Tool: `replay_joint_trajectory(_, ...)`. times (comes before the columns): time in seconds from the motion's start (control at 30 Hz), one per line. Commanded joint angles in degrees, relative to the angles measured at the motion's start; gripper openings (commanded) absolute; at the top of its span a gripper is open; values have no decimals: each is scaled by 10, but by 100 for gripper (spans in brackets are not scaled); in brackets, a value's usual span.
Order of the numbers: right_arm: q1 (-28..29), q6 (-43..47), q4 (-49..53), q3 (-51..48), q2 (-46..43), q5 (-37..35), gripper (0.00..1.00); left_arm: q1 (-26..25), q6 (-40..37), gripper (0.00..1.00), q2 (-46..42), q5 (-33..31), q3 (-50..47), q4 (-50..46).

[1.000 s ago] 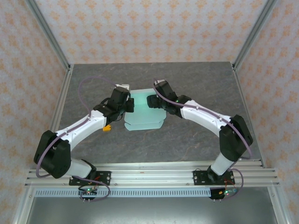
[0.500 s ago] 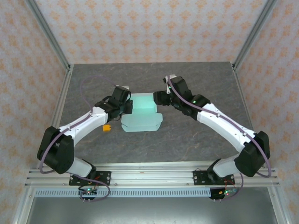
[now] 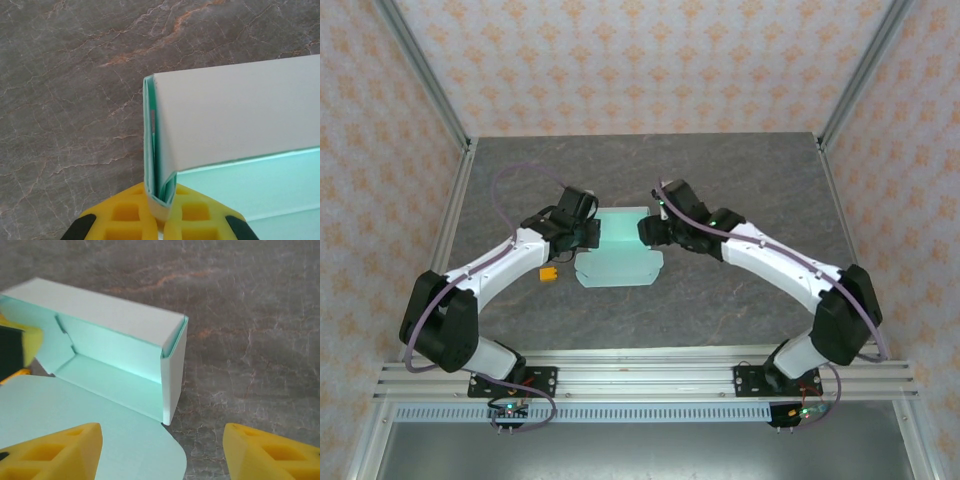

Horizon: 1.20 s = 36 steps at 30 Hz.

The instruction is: Fold the paper box

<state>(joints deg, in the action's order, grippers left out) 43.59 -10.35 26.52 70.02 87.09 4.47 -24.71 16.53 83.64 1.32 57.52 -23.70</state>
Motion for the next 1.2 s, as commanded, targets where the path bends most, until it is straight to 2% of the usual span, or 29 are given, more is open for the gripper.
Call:
replay_joint_trajectory(0.0,10,-57,-14,-11,21,-84,64,2,8,0,-27,4,-3,-5)
replay_joint_trajectory(0.2,34,-93,-58,-29,61,-127,57,2,9,0,-25,10,2,2)
replay_joint_trajectory(0.37,38,-104,-103,-41,90,-139,44,2,10,0,-28,15,3,5)
replay_joint_trajectory(0.63,44,-112,-90,-24,125,-199,25,3,10,0,-33,15,5,5)
replay_joint_trajectory(0.83,57,-128,-61,-9,137,-261,18,2,15,0,-32,18,1,11)
replay_joint_trajectory(1.17,68,-168,-9,14,153,-338,14,1,20,0,-31,22,-5,19)
